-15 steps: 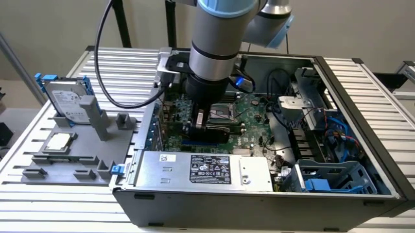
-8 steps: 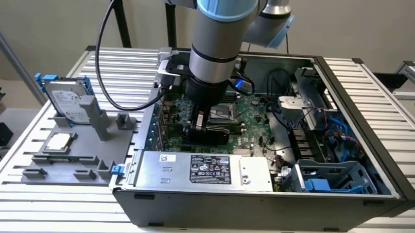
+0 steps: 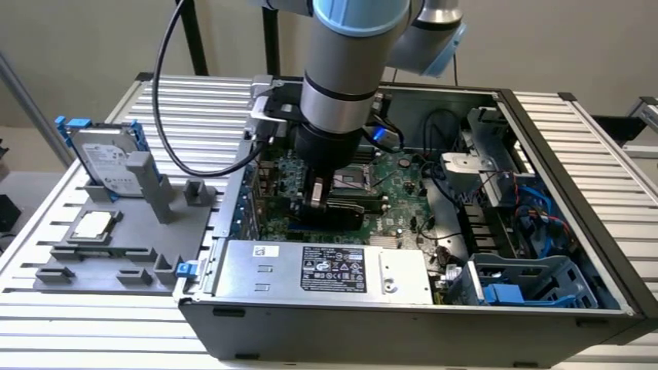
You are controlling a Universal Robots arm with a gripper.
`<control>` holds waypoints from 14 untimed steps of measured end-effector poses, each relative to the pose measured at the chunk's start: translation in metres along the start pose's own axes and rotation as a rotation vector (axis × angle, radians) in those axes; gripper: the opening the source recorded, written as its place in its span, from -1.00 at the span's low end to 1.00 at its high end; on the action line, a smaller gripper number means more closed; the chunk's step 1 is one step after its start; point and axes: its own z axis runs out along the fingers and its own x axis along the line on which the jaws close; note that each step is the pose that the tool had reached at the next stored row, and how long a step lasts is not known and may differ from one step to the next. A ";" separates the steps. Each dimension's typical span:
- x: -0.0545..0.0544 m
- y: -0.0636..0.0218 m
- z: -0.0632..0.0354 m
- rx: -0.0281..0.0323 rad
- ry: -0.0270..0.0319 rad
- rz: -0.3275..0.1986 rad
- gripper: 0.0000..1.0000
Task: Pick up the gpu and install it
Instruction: 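Press down on the gpu until it lock into place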
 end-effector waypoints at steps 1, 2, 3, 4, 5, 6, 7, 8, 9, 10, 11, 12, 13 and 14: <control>0.000 -0.0002 0.0001 0.0001 -0.0003 0.000 -1.00; 0.000 -0.0005 0.0002 0.0001 -0.0004 0.000 -1.00; 0.000 -0.0006 0.0002 0.0003 -0.0005 0.000 -1.00; 0.000 -0.0006 0.0001 0.0002 -0.0005 0.000 -1.00; 0.000 -0.0007 0.0001 0.0002 -0.0004 -0.001 -1.00; 0.000 -0.0008 0.0001 0.0002 -0.0002 -0.003 -1.00; 0.000 -0.0008 0.0001 0.0002 0.0001 -0.004 -1.00; 0.000 -0.0007 -0.0001 0.0000 0.0008 -0.007 -1.00; 0.000 -0.0007 -0.0002 -0.0001 0.0013 -0.010 -1.00; 0.000 -0.0007 -0.0002 -0.0002 0.0017 -0.014 -1.00; 0.000 -0.0007 -0.0002 -0.0001 0.0022 -0.018 -1.00; 0.000 -0.0007 -0.0003 -0.0002 0.0027 -0.022 -1.00; -0.001 -0.0007 -0.0003 -0.0001 0.0028 -0.025 -1.00; -0.001 -0.0006 -0.0005 0.0000 0.0032 -0.029 -1.00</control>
